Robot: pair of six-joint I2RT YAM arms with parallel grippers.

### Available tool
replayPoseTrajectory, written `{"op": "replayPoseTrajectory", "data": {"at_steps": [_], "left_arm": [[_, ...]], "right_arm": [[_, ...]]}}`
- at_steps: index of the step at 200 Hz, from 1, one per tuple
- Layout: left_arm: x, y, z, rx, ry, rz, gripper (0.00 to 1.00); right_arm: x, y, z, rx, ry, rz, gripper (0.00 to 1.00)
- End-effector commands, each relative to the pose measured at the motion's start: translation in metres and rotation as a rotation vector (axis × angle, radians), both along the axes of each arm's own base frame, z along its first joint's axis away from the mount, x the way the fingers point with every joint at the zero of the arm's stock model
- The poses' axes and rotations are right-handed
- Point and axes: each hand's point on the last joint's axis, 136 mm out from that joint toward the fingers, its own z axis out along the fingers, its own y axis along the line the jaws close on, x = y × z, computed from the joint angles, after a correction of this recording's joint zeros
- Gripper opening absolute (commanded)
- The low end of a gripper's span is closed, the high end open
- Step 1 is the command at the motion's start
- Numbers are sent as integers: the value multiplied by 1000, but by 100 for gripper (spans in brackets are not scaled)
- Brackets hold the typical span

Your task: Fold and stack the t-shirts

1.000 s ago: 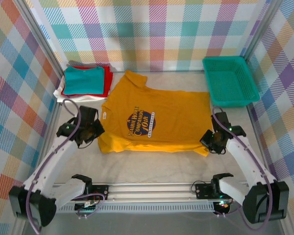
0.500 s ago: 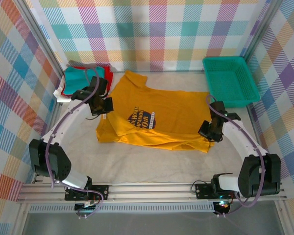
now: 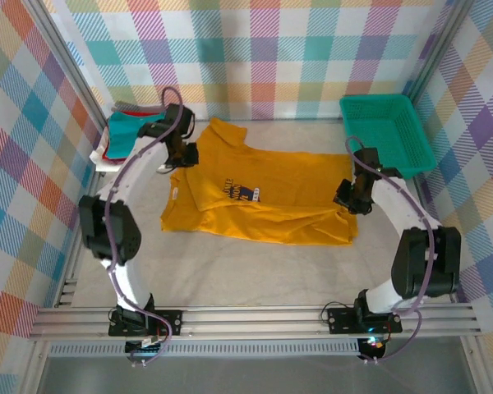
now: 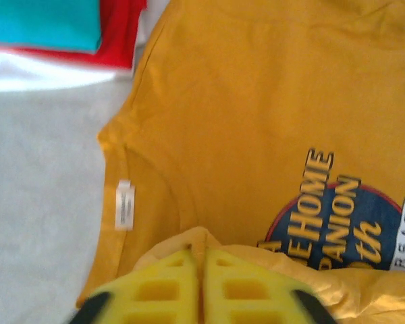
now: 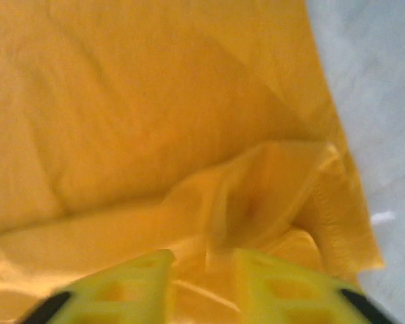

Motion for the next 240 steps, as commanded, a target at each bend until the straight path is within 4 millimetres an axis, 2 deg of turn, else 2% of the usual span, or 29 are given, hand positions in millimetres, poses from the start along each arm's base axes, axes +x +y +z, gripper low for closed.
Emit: {"op": "replayPoseTrajectory", "data": {"at_steps": [1, 17, 34, 43, 44, 52, 71, 92, 123, 174, 190, 215, 240], "left_arm": [[22, -3, 0, 9, 22, -28, 41], [26, -13, 11, -32, 1, -20, 44], [12, -25, 15, -102, -49, -8, 47], [-2, -30, 3, -153, -41, 7, 49], [-6, -30, -6, -153, -17, 10, 49], [-18, -34, -17, -201, -4, 24, 49], [-47, -34, -49, -246, 54, 67, 45], [-64, -35, -76, -277, 97, 95, 45], [-62, -48, -100, -304, 131, 92, 45], [-66, -52, -141, -265, 212, 129, 43], [-67, -52, -146, -257, 215, 140, 41], [-72, -42, -151, -217, 203, 187, 40], [-78, -34, -147, -209, 170, 225, 39]], "right_arm": [[29, -7, 17, 10, -67, -12, 41], [33, -4, 30, 22, -104, 2, 42], [27, 2, 40, 44, -143, 23, 43], [22, 9, 45, 65, -179, 49, 44], [22, 10, 46, 67, -185, 54, 44], [16, 17, 48, 80, -206, 89, 45], [3, 30, 45, 75, -226, 141, 46], [-3, 44, 35, 76, -243, 201, 47], [1, 52, 20, 92, -211, 217, 47], [14, 59, 33, 109, -264, 232, 48], [18, 58, 36, 105, -277, 233, 49], [22, 60, 35, 105, -276, 247, 49], [24, 62, 33, 109, -273, 259, 49]]}}
